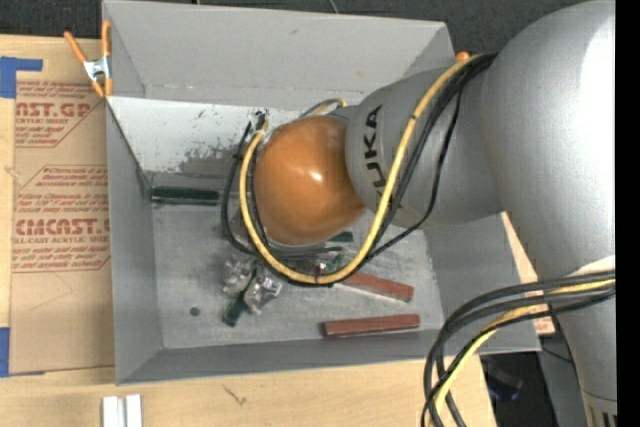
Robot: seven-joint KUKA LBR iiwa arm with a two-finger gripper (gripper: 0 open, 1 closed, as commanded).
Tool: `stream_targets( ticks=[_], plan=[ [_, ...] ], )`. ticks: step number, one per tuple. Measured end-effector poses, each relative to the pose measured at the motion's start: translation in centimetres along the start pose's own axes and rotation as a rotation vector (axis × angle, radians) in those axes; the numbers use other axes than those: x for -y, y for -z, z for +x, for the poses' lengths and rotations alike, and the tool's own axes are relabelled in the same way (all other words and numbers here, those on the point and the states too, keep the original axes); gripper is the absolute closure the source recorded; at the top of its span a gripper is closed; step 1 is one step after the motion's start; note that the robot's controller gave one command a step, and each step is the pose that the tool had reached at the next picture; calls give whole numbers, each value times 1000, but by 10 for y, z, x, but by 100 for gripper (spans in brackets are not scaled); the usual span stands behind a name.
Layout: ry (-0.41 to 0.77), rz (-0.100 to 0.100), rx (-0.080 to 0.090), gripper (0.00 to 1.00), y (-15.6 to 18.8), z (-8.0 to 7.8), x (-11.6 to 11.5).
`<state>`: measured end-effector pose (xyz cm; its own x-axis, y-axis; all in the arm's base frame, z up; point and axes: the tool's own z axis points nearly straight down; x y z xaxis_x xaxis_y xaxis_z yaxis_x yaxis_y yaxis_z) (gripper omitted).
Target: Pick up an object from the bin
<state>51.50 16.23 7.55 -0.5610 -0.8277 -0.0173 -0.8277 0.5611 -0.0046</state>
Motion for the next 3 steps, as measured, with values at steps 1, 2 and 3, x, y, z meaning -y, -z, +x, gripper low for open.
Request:
stream_targets(
  ticks=[1,2,3],
  plan=[
    [0,0,0,100,0,0,0],
    [0,-2,-3,100,2,0,0],
    [1,-9,-17,100,11,3,-2]
  ],
)
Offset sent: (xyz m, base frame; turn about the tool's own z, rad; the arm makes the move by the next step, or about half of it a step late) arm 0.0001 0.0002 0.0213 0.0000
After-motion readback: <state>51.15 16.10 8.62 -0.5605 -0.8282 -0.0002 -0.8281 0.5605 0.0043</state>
